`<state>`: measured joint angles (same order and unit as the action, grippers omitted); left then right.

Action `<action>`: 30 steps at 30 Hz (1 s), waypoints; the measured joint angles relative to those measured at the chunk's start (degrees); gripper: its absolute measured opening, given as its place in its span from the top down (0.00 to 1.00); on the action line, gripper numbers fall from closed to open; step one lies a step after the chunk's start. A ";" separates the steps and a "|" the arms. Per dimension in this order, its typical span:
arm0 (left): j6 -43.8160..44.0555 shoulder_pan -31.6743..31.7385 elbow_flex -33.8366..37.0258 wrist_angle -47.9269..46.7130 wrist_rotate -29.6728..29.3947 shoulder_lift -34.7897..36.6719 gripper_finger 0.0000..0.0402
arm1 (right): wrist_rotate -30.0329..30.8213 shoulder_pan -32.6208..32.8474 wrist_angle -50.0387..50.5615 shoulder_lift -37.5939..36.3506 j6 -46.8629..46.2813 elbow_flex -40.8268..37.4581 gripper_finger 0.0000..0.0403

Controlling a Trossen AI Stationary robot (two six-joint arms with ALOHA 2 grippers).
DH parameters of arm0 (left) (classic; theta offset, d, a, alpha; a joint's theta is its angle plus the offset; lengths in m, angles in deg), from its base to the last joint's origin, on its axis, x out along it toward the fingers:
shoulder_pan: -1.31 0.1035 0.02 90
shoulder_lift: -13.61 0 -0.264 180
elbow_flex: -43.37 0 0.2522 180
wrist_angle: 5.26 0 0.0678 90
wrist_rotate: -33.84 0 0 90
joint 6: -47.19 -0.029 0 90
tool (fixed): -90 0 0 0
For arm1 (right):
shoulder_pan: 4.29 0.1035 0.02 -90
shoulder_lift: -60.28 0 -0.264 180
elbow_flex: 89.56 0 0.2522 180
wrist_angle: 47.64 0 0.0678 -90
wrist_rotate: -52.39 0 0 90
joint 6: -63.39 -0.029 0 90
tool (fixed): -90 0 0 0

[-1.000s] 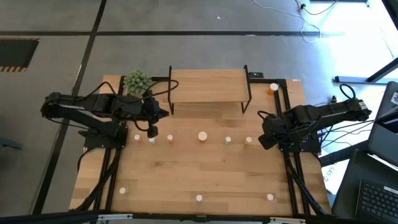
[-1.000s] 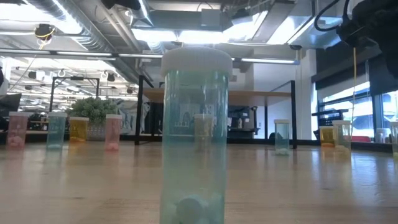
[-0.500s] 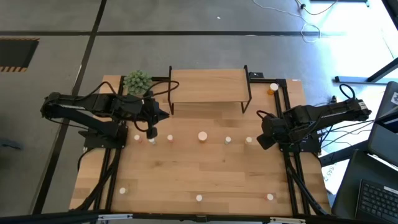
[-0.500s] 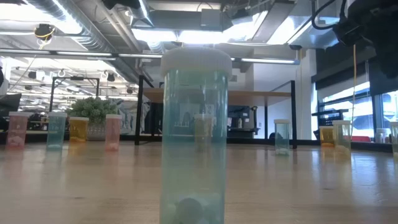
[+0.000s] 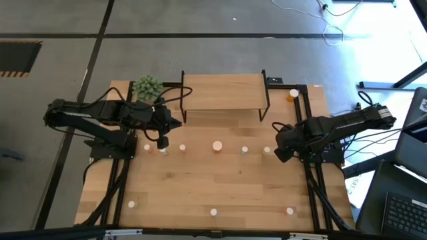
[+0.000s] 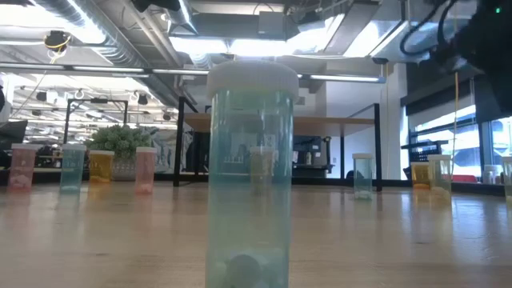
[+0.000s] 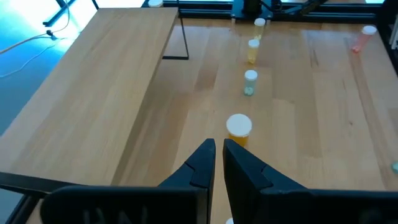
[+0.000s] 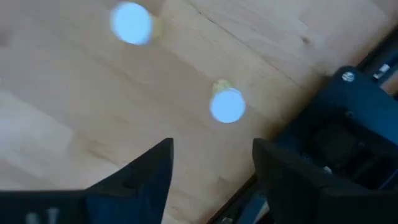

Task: Pick and place medicine bottles onto shelf by color
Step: Put the right yellow medicine bottle on the shelf

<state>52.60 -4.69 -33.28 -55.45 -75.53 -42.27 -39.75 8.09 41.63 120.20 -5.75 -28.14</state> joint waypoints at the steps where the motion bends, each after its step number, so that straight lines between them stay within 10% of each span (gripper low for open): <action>1: 0.00 0.00 0.00 0.01 0.00 0.00 0.93 | -0.14 0.00 0.01 0.35 -0.12 -0.64 0.43; 30: 0.17 0.00 0.00 0.04 0.00 0.00 0.93 | -0.05 -0.68 -8.51 1.22 -7.48 -7.96 0.42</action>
<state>52.77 -4.69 -33.28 -55.40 -75.53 -42.27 -39.80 7.41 33.12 121.42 -13.23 -36.10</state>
